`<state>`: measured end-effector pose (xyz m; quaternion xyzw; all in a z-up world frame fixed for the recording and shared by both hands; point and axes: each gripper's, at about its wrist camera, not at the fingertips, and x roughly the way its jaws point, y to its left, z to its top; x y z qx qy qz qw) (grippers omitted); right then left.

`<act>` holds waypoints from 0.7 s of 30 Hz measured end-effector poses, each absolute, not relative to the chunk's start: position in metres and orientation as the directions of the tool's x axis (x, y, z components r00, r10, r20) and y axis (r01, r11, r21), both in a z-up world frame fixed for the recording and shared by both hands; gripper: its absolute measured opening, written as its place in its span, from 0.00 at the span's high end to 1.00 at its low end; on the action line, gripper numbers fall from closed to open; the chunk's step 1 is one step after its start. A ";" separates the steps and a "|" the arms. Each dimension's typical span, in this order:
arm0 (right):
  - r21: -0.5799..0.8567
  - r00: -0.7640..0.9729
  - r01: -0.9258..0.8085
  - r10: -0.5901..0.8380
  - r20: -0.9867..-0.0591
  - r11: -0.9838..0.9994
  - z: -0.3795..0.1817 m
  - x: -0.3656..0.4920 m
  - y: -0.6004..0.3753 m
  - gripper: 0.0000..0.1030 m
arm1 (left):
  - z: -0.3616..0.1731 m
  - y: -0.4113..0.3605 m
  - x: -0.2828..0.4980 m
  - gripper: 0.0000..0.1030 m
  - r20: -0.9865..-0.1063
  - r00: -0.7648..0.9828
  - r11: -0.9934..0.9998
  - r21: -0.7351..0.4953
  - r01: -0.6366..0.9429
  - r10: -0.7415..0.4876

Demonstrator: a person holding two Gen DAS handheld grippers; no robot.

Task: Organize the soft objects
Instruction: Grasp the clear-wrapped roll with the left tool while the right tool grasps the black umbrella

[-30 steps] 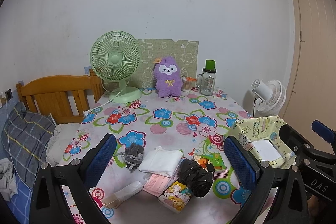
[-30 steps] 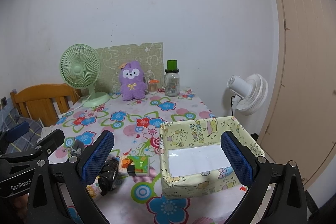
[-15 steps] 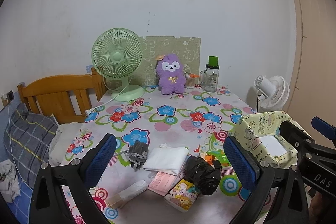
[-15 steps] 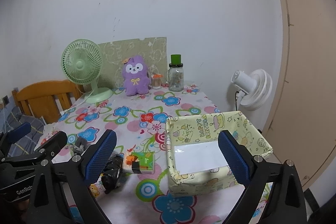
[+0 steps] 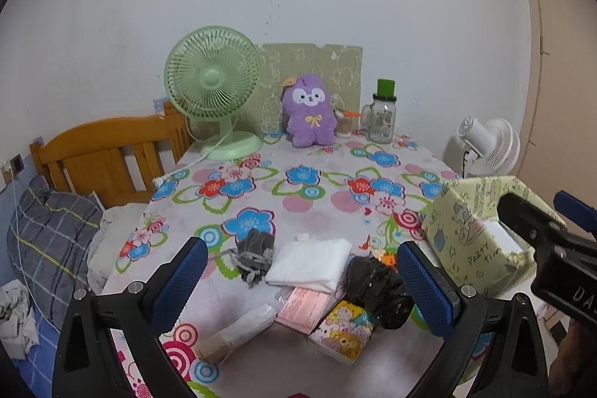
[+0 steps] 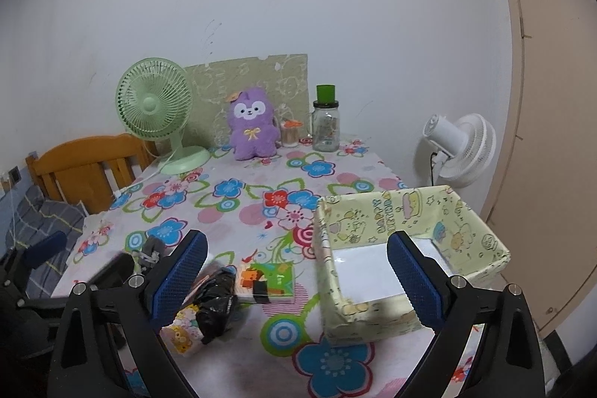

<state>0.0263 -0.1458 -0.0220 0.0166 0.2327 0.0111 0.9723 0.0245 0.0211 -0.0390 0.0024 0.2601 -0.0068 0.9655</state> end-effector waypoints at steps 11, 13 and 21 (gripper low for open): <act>0.029 0.859 -0.052 0.060 -0.509 0.998 -0.042 0.037 -0.119 0.07 | -0.065 0.031 0.034 0.03 -0.568 0.823 1.000 0.003 0.025 -0.019; 0.026 0.855 -0.060 0.065 -0.515 0.998 -0.045 0.038 -0.114 0.07 | -0.070 0.035 0.035 0.04 -0.579 0.815 1.000 -0.005 0.025 -0.024; -0.014 0.836 -0.084 0.063 -0.545 0.996 -0.062 0.047 -0.094 0.07 | -0.093 0.045 0.041 0.06 -0.632 0.775 1.000 -0.015 0.018 -0.023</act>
